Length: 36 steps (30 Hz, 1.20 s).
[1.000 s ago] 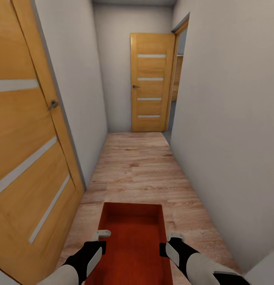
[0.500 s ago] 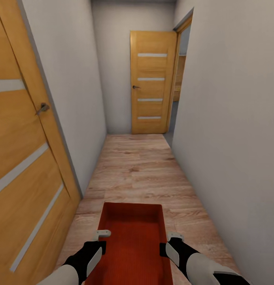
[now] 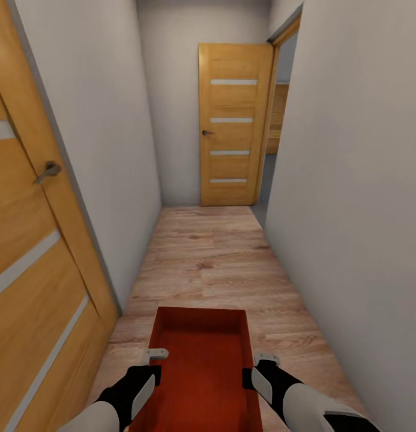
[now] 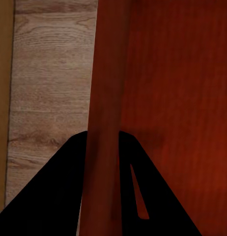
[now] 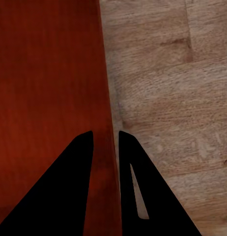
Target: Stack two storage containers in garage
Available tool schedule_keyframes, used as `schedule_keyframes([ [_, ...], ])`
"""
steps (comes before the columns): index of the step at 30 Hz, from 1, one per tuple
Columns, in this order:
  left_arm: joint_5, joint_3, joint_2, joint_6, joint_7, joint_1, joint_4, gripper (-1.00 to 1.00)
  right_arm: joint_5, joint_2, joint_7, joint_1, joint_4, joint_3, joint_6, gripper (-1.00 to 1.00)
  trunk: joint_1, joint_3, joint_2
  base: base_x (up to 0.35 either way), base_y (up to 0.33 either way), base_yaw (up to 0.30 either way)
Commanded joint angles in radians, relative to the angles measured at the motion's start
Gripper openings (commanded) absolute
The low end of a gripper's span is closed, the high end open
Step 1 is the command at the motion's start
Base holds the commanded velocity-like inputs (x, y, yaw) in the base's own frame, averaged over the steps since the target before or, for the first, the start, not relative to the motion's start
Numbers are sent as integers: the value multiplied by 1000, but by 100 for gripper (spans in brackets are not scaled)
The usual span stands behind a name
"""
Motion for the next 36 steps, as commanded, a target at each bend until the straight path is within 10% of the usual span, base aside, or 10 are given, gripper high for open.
schedule_keyframes([
  [1, 43, 1, 2, 20, -82, 0, 0, -100, -8, -5, -4, -1, -5, 14, -51, -100, 0, -1, 0, 324, 102, 0],
  [36, 42, 1, 2, 20, -82, 0, 0, -100, -8, -5, -4, -1, -5, 14, -51, -100, 0, -1, 0, 324, 123, 0],
])
